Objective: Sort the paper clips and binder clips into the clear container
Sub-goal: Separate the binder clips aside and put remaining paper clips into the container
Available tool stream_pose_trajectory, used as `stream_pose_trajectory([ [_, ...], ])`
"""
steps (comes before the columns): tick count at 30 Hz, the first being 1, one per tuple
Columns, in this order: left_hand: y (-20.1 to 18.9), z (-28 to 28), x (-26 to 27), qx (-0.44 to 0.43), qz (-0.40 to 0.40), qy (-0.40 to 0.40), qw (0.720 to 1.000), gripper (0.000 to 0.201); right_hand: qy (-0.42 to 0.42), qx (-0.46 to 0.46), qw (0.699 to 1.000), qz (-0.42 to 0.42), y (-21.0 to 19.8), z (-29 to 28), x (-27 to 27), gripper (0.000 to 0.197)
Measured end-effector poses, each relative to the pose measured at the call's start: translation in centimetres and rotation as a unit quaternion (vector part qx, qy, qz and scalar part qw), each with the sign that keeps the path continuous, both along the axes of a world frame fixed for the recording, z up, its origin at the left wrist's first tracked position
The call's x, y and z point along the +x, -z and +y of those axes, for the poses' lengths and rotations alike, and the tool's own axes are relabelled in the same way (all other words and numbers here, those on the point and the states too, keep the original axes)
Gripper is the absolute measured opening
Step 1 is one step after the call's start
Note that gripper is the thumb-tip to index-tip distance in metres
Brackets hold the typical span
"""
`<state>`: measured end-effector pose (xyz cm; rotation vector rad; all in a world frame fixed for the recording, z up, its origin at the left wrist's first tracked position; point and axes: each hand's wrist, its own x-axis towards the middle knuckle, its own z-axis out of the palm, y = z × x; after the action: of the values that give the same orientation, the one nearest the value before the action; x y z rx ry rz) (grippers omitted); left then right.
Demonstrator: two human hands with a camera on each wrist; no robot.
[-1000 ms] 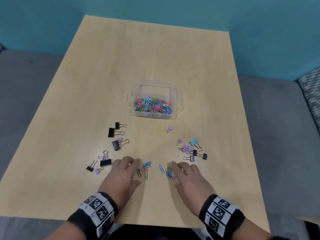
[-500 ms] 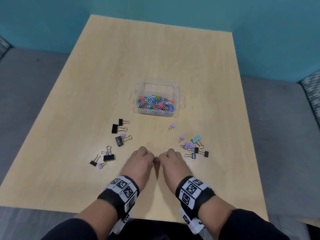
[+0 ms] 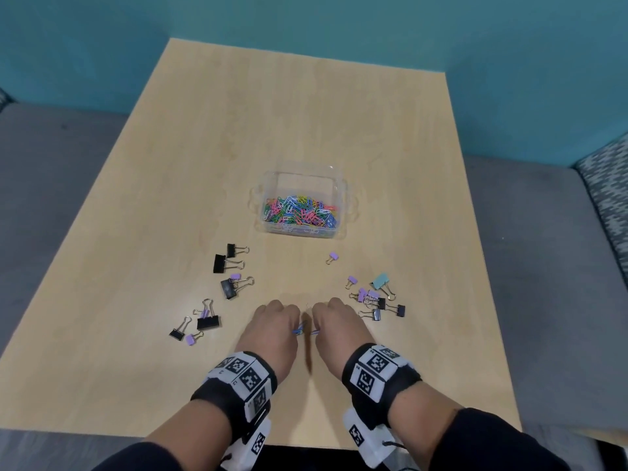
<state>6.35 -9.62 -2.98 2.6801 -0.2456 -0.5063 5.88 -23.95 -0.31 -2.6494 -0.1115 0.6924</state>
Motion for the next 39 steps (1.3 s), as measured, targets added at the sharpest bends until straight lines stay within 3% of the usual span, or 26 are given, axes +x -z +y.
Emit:
stream_pose_trajectory([
  [10, -0.2, 0.0, 1.4, 0.007, 0.007, -0.008, 1.0, 0.026, -0.018, -0.01, 1.0, -0.011, 0.3, 0.3, 1.7, 0.033],
  [18, -1.0, 0.1, 3.7, 0.02, 0.047, 0.019, 0.999, 0.024, -0.063, -0.013, 0.998, -0.023, 0.6, 0.7, 3.8, 0.025],
  [22, -1.7, 0.2, 4.2, 0.021, 0.065, 0.021, 0.997, 0.018, 0.001, 0.047, 0.999, 0.024, 0.0, -0.1, 4.9, 0.016],
  [26, -3.4, 1.5, 7.0, -0.107, 0.108, -0.101, 0.983, 0.015, 0.167, 0.156, 0.974, 0.011, -1.0, -2.0, 7.3, 0.014],
  [28, -4.8, 1.7, 10.0, -0.138, 0.06, -0.124, 0.981, 0.014, 0.222, 0.196, 0.955, -0.024, -1.9, -2.6, 9.8, 0.011],
  [34, -8.3, -0.2, 18.5, -0.185, -0.044, -0.115, 0.975, 0.013, 0.254, 0.225, 0.936, -0.098, -4.6, -2.6, 17.7, 0.014],
  [37, -8.6, 0.6, 17.8, -0.154, -0.075, -0.097, 0.98, 0.029, 0.289, 0.261, 0.916, -0.098, -4.6, -3.3, 17.2, 0.011],
  [39, -8.3, 1.8, 15.1, -0.14, -0.094, -0.082, 0.982, 0.027, 0.284, 0.264, 0.915, -0.109, -4.5, -3.9, 14.1, 0.009],
])
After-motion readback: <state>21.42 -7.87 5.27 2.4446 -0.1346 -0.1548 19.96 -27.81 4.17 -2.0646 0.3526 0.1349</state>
